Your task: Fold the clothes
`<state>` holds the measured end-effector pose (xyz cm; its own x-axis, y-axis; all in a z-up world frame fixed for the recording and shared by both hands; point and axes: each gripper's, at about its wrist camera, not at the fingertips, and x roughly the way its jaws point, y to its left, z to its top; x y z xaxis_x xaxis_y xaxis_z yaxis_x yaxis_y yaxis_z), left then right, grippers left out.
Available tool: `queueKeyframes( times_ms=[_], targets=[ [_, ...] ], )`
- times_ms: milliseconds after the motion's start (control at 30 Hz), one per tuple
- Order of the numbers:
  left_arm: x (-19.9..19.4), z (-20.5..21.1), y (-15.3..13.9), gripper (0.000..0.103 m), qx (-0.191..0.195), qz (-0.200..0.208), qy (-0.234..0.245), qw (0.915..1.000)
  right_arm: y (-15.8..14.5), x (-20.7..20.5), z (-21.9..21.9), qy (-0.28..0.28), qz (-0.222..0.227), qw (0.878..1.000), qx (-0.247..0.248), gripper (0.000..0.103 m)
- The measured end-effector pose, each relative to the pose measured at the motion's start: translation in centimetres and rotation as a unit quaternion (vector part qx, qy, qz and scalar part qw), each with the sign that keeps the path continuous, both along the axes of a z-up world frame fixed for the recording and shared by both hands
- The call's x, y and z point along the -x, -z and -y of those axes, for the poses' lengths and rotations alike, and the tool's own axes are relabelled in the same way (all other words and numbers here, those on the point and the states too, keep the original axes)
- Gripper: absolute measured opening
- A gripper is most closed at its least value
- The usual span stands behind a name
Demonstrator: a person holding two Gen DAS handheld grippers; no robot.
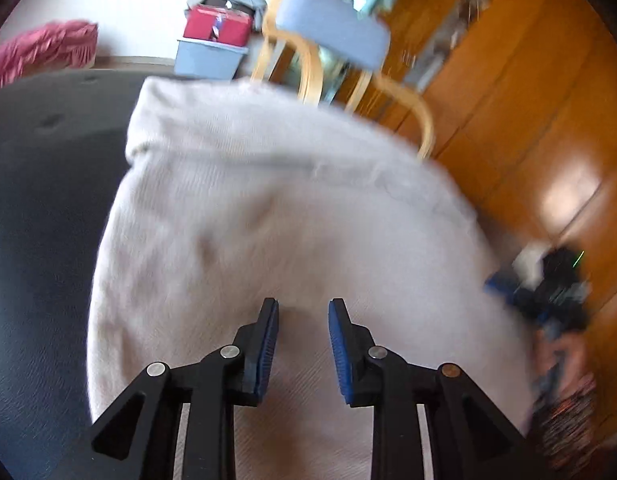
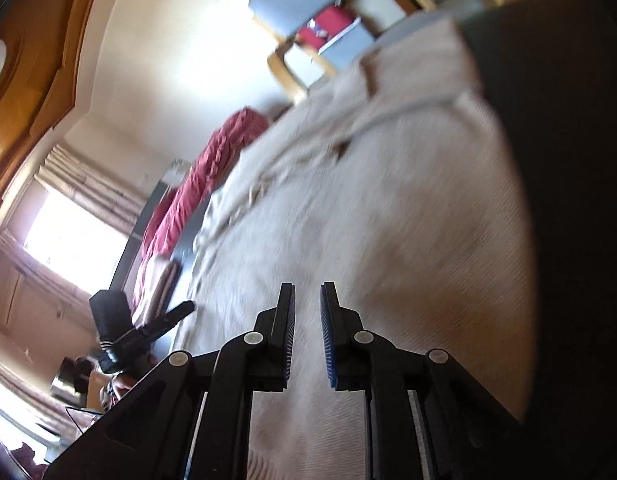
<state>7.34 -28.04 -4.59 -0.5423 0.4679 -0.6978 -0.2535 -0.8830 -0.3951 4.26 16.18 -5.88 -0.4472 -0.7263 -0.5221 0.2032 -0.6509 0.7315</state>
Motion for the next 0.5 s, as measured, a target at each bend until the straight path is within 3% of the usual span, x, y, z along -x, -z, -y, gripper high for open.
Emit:
queueKeyframes(
  times_ms=[367, 433, 500],
  targets=[
    [-4.3, 3.6, 0.0, 0.023, 0.088, -0.071, 0.036, 0.9930, 0.2, -0.7, 0.7, 0.011, -0.029, 0.999, -0.035, 0.013],
    [-4.7, 4.4, -0.8, 0.023, 0.071, -0.068, 0.027, 0.9948, -0.4, -0.8, 1.3, 0.015, -0.034, 0.998, -0.056, 0.014],
    [-5.3, 5.6, -2.0, 0.023, 0.016, -0.076, 0.014, 0.9969, -0.9, -1.0, 1.9, 0.019, -0.041, 0.996, -0.076, 0.016]
  ],
)
